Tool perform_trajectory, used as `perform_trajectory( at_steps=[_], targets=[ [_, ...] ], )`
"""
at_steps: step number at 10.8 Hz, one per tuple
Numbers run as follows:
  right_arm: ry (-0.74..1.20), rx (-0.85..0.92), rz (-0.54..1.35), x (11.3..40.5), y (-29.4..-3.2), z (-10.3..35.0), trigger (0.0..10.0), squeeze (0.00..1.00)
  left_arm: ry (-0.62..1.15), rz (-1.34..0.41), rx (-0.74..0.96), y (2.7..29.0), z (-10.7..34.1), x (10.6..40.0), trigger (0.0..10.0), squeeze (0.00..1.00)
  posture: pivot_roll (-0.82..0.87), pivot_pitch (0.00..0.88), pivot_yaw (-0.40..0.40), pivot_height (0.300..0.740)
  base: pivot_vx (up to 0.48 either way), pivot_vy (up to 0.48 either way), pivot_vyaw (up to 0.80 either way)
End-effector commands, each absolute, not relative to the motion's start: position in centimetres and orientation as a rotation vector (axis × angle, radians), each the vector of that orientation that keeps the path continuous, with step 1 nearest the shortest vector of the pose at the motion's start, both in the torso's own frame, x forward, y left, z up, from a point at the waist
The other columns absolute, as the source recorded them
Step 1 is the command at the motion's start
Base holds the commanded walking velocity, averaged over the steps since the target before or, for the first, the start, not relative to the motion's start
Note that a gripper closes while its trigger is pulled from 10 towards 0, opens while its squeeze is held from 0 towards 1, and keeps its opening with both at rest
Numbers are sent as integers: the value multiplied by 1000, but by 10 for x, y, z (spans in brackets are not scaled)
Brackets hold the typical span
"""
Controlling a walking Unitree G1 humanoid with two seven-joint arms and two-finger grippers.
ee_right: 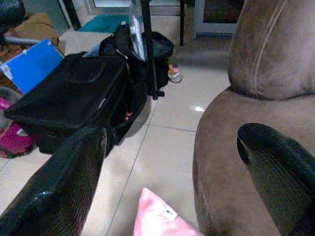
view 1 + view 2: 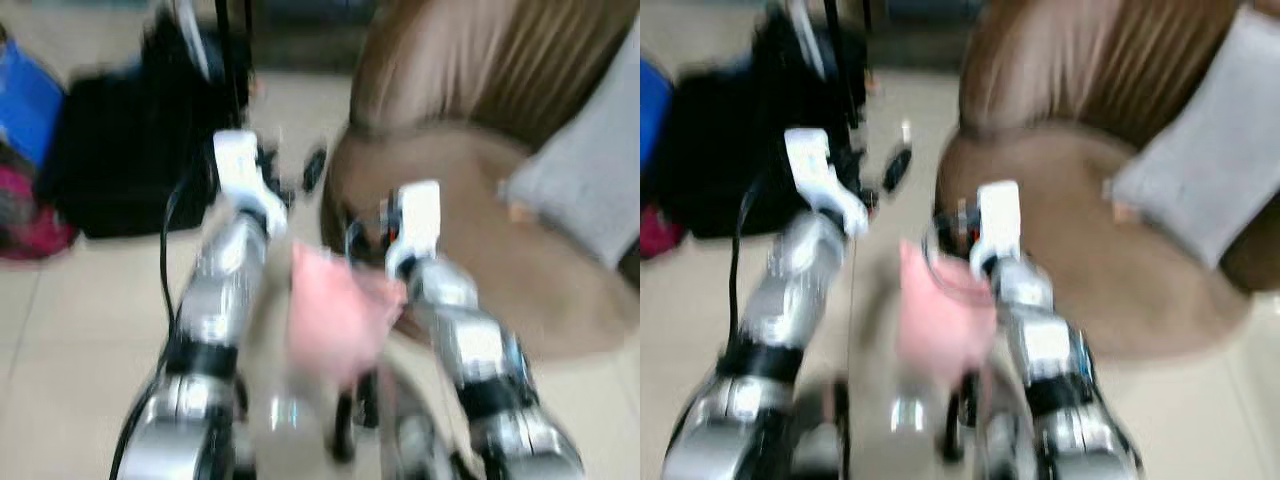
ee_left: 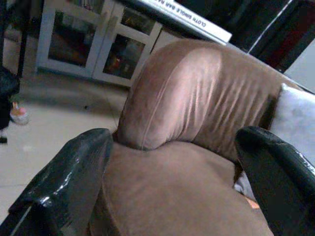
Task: Move the pillow to the sofa from floor
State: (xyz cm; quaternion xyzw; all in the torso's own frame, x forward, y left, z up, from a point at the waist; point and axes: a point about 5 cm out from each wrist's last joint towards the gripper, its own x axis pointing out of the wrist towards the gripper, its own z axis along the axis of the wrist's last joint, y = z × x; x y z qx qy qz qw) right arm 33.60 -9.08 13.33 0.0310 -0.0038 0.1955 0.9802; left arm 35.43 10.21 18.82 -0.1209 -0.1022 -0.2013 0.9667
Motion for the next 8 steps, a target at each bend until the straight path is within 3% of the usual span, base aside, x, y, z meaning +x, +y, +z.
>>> perform_trajectory(
  at_steps=[1, 5, 7, 8],
  targets=[
    [18, 64, 374, 335, -95, 127, 10000, 0, -199, -435, -209, 95, 184, 352, 10000, 0, 140, 233, -99, 726, 0, 0, 0],
    [16, 62, 370, 335, -96, 127, 10000, 0, -210, -437, -167, 94, 184, 352, 10000, 0, 139, 222, -98, 740, 0, 0, 0],
    [5, 64, 361, 335, -97, 128, 10000, 0, -212, -449, -170, 92, 184, 352, 10000, 0, 138, 219, -98, 740, -412, -247, 0],
    [5, 56, 359, 334, -98, 127, 10000, 0, -213, -439, -186, 93, 184, 353, 10000, 0, 136, 221, -98, 740, 0, 0, 0]
  ],
)
